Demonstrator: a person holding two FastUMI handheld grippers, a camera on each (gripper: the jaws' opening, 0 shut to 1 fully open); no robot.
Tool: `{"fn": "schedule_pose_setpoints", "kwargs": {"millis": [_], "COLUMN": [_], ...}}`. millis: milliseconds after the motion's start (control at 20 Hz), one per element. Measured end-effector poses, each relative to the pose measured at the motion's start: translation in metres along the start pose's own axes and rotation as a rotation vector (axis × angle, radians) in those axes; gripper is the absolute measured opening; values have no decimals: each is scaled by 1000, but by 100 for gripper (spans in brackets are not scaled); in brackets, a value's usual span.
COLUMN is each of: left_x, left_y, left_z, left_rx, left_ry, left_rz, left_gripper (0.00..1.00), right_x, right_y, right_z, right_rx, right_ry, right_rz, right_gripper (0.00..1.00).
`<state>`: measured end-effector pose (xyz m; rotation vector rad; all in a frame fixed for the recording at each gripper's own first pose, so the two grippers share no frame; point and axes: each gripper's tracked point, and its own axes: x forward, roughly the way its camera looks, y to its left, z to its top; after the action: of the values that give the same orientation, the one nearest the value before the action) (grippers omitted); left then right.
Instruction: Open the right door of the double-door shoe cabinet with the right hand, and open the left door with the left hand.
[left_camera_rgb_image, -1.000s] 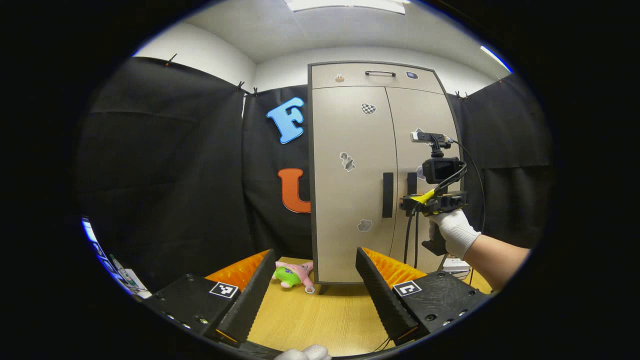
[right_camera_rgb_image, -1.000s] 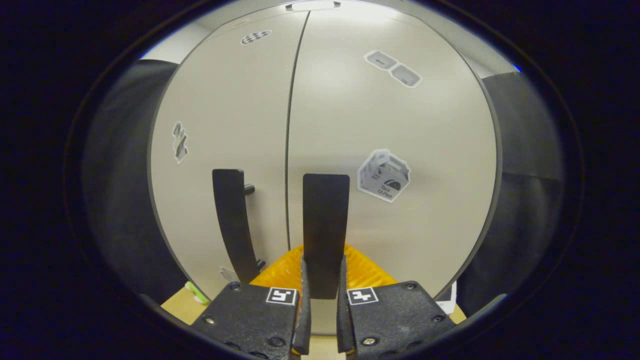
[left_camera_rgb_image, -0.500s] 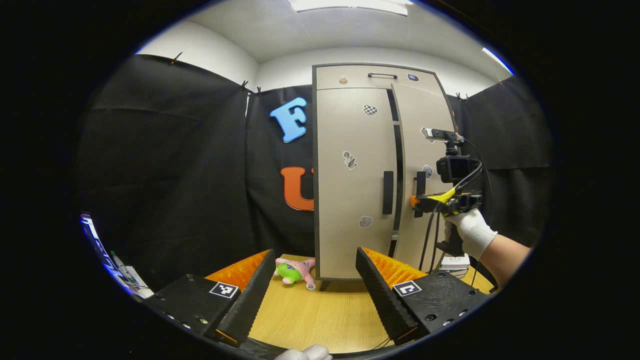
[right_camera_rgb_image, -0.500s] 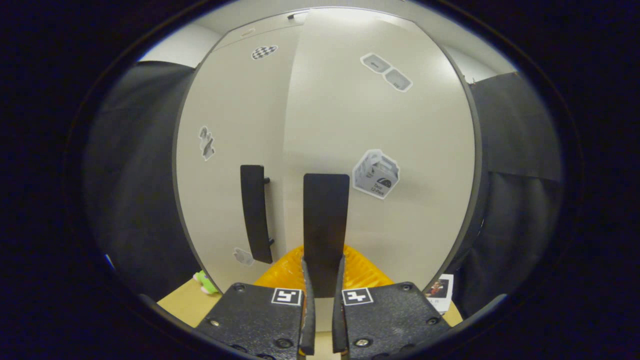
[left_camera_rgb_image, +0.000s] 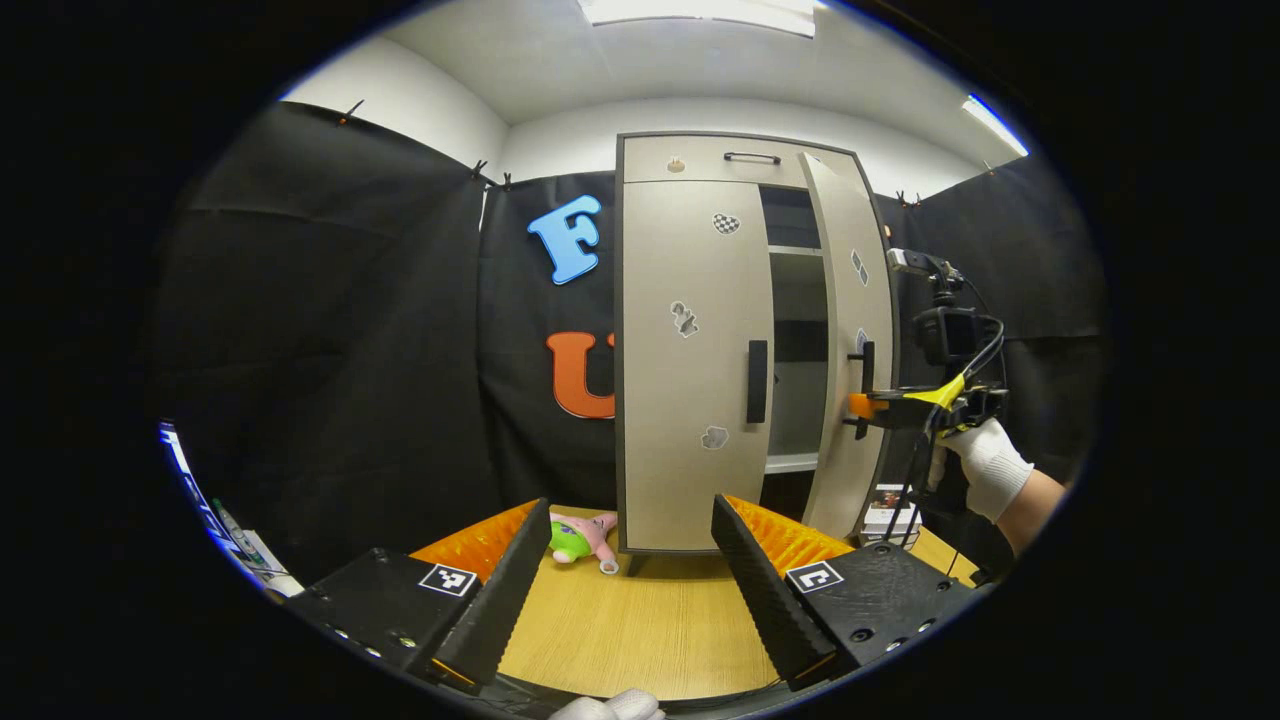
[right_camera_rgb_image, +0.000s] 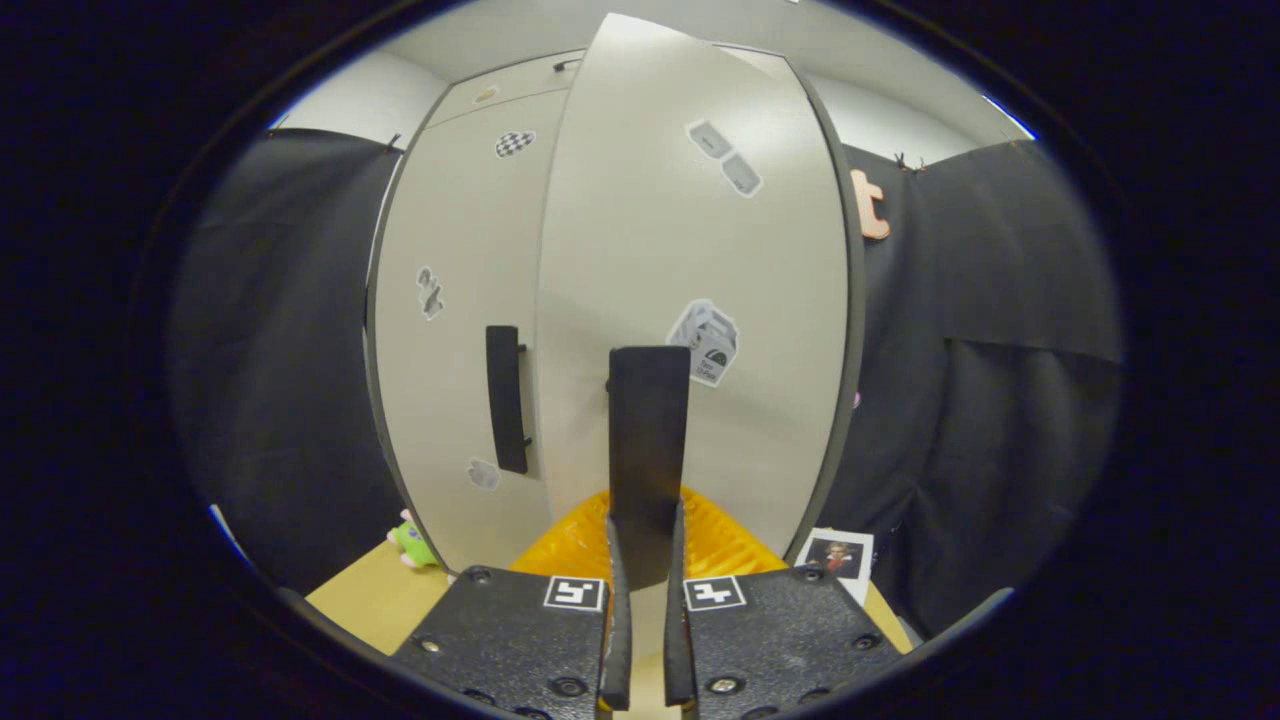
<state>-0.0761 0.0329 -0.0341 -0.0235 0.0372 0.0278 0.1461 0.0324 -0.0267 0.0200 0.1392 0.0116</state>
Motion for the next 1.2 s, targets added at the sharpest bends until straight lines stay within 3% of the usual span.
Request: {"fn": "schedule_pose_setpoints", "kwargs": {"millis": [350, 700, 1200], "left_x": [9, 12, 22], "left_y": [-26, -70, -117], "left_z": [-4, 3, 13], "left_rx": [-7, -9, -13], "left_ry": [8, 8, 11], "left_rz": [-75, -83, -70], "left_gripper": [97, 97, 97], "right_x": [-45, -58, -70], "right_y": [-48, -74, -135], "right_z": [-7, -10, -12], "right_rx": [6, -6, 16], "right_ry": [-1, -2, -6], "right_rz": [-26, 17, 20], "right_gripper": [12, 8, 4]}}
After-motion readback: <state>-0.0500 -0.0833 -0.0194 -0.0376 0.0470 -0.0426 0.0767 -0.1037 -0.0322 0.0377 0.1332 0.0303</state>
